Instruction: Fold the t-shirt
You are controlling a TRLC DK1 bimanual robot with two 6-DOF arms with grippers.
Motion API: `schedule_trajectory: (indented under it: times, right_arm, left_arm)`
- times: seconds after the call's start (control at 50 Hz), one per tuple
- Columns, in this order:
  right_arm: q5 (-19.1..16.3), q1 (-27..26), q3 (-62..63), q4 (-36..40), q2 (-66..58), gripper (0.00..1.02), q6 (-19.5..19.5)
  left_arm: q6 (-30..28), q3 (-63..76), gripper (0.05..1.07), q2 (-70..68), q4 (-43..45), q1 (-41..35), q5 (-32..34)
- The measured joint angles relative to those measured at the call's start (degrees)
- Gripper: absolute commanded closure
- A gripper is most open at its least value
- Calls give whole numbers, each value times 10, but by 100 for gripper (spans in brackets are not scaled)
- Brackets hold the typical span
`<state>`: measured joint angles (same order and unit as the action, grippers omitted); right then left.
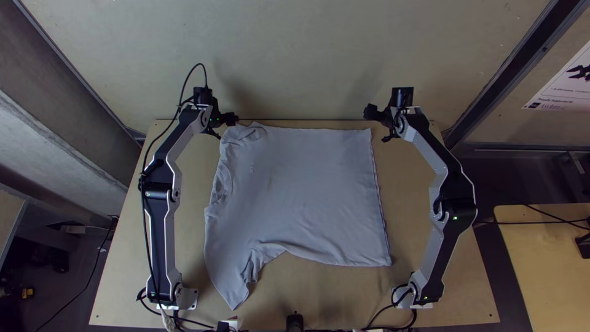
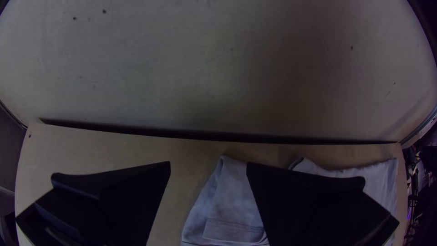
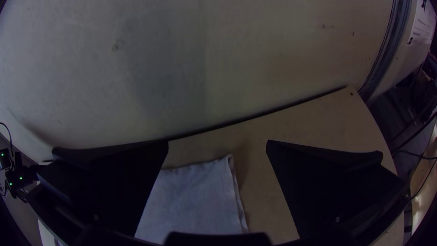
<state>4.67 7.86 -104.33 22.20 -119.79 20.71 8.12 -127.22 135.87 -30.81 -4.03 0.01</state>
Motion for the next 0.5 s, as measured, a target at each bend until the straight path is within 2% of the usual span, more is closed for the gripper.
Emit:
schedule_trajectory:
  times: [0.44, 0.46, 0.5]
  right_arm:
    - [-2, -1, -20, 45, -18, 4, 7]
    - [-2, -1, -26, 52, -21, 4, 7]
    - [-2, -1, -40, 66, -27, 4, 7]
  left_arm:
    - [-4, -17, 26, 49, 0, -8, -6]
    - [-4, -19, 28, 50, 1, -9, -7]
    - [-5, -21, 43, 52, 1, -11, -9]
